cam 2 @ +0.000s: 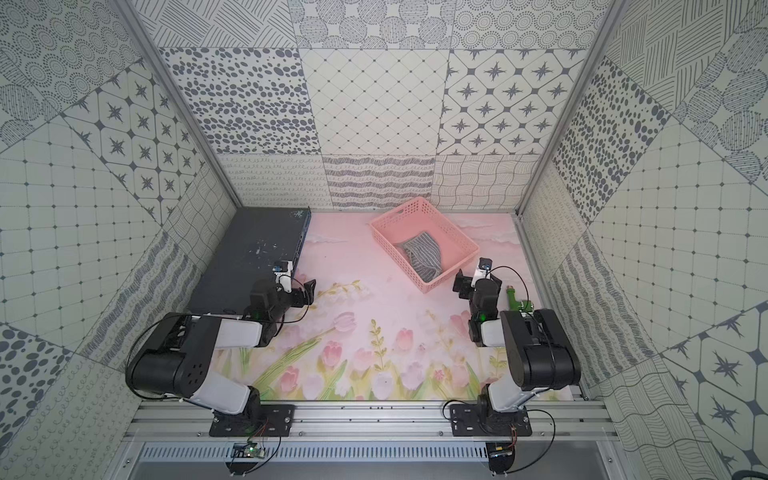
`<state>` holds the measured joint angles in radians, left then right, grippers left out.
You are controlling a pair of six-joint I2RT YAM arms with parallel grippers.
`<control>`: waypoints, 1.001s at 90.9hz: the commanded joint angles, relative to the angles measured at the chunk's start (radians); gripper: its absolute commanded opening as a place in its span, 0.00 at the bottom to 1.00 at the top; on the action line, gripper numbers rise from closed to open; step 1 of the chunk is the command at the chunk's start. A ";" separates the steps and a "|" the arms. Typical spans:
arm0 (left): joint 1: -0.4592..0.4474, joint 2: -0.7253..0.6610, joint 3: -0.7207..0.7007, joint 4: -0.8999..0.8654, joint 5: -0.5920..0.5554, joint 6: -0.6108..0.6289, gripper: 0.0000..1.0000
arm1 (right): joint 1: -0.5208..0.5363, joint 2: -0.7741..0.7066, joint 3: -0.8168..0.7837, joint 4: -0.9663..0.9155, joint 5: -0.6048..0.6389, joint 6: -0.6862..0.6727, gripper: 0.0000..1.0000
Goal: Fold the square dishcloth
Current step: Pick up the cleaning item from the bin.
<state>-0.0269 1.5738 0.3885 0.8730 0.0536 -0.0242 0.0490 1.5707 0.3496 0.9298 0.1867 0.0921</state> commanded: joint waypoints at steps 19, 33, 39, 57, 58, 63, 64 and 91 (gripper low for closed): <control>0.006 0.005 0.012 0.009 0.002 -0.002 0.99 | 0.000 -0.001 0.020 0.024 -0.012 -0.020 0.97; 0.007 0.005 0.011 0.009 0.003 -0.002 0.99 | 0.000 -0.001 0.027 0.006 -0.048 -0.032 0.97; 0.006 0.004 0.012 0.008 0.004 -0.002 0.99 | 0.000 -0.001 0.028 0.006 -0.049 -0.031 0.97; 0.007 0.005 0.011 0.008 0.003 -0.002 0.99 | 0.000 -0.002 0.028 0.007 -0.050 -0.032 0.97; 0.006 0.005 0.012 0.008 0.004 -0.003 0.99 | 0.000 -0.002 0.028 0.006 -0.050 -0.032 0.97; 0.006 0.005 0.011 0.009 0.004 -0.002 0.99 | 0.000 -0.001 0.027 0.006 -0.050 -0.032 0.97; 0.006 0.005 0.012 0.009 0.005 -0.003 0.99 | 0.000 -0.001 0.027 0.006 -0.050 -0.032 0.97; 0.007 -0.001 -0.002 0.028 0.028 0.004 0.99 | 0.000 -0.002 0.029 0.004 -0.062 -0.036 0.97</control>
<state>-0.0269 1.5738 0.3885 0.8726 0.0544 -0.0242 0.0490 1.5707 0.3611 0.9157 0.1398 0.0708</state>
